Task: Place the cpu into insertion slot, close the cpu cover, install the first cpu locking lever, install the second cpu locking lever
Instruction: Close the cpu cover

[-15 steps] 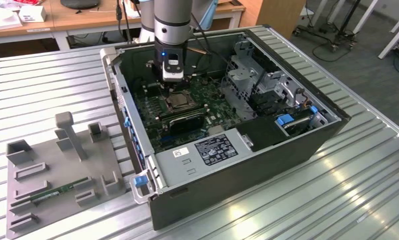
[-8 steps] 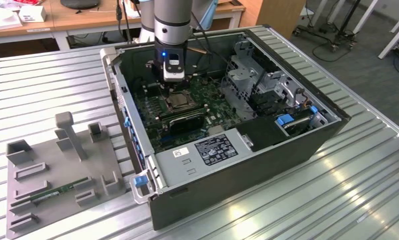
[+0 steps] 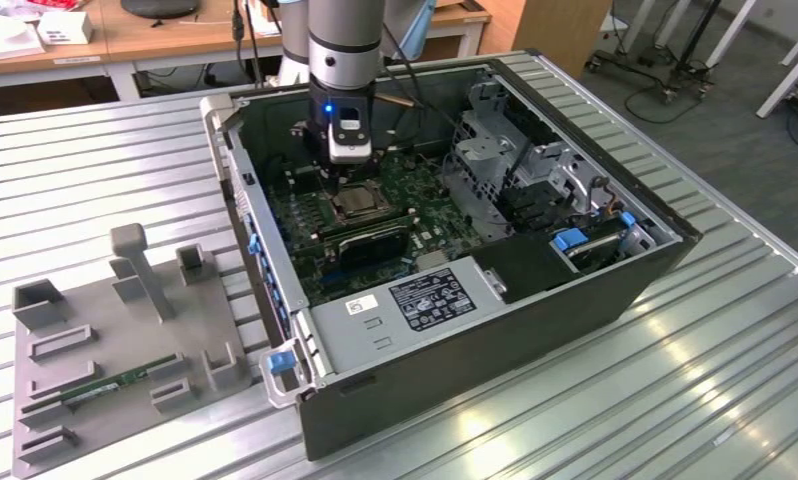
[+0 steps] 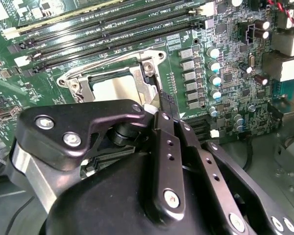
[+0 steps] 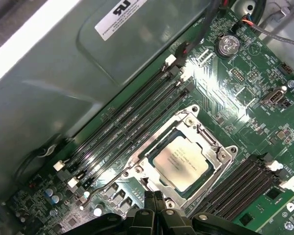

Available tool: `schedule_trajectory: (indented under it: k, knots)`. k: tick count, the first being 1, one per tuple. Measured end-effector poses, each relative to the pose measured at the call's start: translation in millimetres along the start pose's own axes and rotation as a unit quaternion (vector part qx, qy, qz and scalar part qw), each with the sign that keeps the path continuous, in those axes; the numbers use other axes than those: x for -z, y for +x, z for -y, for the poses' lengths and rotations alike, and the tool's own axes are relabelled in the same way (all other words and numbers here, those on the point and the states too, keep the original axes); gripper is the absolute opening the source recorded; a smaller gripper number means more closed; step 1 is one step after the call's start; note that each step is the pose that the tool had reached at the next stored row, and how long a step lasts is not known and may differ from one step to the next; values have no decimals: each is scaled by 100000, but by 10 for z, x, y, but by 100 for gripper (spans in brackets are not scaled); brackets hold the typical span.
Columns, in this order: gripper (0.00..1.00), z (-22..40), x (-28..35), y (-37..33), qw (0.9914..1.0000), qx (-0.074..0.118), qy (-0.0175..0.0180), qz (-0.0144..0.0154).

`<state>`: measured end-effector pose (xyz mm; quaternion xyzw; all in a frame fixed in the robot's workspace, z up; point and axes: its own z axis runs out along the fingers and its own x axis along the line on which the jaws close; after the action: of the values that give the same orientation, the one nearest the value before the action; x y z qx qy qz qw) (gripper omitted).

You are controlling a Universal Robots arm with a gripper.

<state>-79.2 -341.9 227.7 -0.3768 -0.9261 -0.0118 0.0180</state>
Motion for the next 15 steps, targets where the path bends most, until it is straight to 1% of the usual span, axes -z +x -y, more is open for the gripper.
schedule_trajectory:
  k: [9,15]
  knots:
    - [11,0,0,0,99997,808,35,-8]
    - [11,0,0,0,99995,994,44,-8]
